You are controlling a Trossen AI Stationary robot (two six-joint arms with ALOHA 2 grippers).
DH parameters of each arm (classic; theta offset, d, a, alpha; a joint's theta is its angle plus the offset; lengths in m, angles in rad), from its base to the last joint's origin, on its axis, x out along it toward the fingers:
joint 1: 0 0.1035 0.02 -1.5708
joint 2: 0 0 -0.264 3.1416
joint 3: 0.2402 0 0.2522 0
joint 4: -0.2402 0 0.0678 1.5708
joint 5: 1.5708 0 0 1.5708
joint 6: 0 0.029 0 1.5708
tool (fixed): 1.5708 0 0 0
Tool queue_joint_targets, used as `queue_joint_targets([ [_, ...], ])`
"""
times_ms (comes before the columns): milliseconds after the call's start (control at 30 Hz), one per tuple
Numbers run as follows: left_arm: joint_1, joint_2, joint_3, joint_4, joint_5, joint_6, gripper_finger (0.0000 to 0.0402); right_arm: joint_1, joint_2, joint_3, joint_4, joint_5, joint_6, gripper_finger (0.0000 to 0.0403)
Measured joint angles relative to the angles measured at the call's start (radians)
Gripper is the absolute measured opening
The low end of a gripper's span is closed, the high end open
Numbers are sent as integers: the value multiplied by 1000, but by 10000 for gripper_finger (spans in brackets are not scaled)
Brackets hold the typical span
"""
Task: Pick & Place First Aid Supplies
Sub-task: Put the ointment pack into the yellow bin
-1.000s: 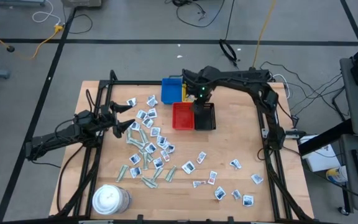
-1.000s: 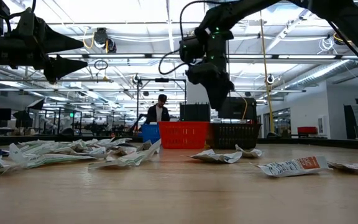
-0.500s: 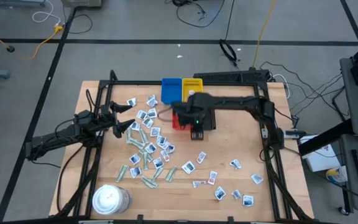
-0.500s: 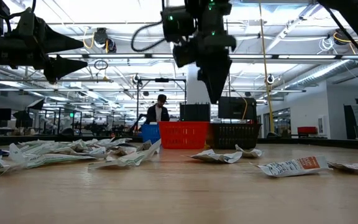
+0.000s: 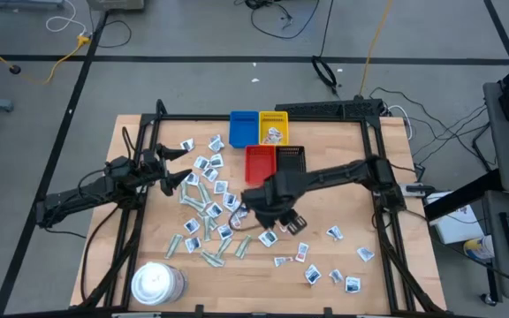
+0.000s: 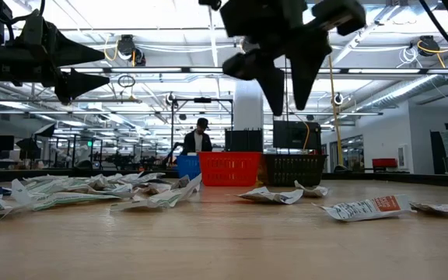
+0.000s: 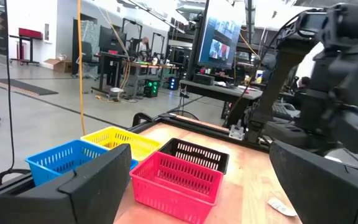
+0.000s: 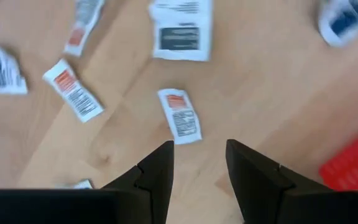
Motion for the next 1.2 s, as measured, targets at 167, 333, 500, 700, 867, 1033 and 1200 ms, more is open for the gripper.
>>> queue_joint_targets([
  [167,0,0,0,0,0,0,390,23,0,-15,15,1,-26,139],
  [333,0,0,0,0,0,0,390,21,0,-106,103,9,-28,139],
  [500,0,0,0,0,0,0,390,22,0,-204,181,33,-12,139],
  [700,0,0,0,0,0,0,390,25,0,-307,248,34,-10,139],
  [867,0,0,0,0,0,0,390,26,0,-385,342,37,-10,139],
  [1033,0,0,0,0,0,0,390,28,-4,-425,405,119,-11,135],
  [1200,0,0,0,0,0,0,390,28,-5,-437,422,125,-10,94],
])
